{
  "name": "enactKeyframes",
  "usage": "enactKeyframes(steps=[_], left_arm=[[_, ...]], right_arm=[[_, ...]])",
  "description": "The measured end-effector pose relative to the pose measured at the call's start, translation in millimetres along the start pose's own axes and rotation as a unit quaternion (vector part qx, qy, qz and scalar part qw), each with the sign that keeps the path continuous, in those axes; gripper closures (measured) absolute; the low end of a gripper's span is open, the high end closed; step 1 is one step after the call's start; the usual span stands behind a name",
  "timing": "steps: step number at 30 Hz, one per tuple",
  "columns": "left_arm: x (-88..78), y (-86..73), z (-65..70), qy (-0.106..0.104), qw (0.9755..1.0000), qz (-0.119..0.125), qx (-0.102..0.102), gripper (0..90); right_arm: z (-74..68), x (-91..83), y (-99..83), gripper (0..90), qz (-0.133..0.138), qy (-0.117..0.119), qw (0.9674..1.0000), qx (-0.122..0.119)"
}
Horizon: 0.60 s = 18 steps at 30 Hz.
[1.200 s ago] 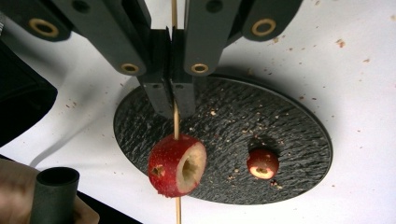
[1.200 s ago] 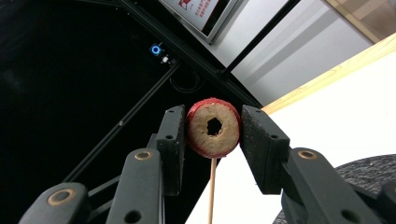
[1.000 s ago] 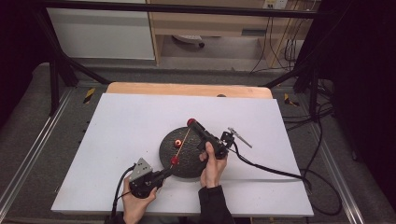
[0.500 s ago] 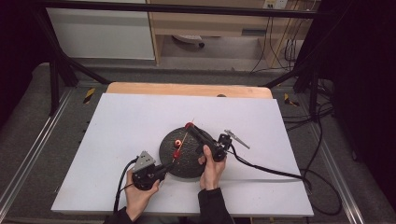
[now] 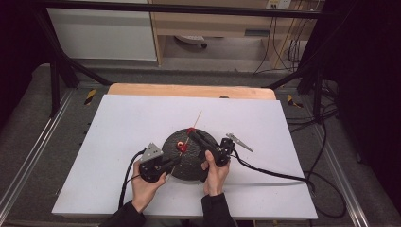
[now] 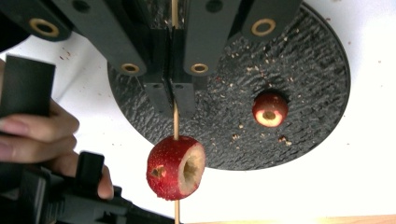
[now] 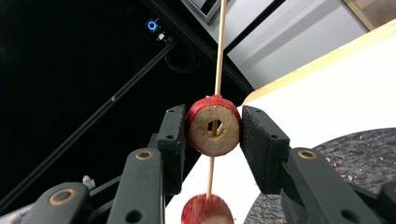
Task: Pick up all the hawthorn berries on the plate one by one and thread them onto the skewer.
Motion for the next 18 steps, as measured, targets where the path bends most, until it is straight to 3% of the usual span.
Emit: enactKeyframes(steps=[13, 18], left_arm=[[-0.6, -2.4, -5.0, -0.004, 0.9999, -0.003, 0.009, 88.7], [-10.9, -7.5, -14.3, -0.002, 0.9998, -0.006, 0.017, 88.7]], right_arm=[[1.4, -1.0, -8.5, 61.0, -0.029, -0.006, 0.9995, -0.001], [1.0, -3.6, -5.6, 51.4, -0.058, -0.019, 0.9977, -0.031]])
Point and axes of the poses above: each handheld gripper's, and its own axes: x roughly forward along the jaws, y roughly out of its top, z roughly to its right, the point moved 7 cm from there along x, roughly forward along the jaws, and after that the axes turned 13 degrees about y, right-handed, at the moved point
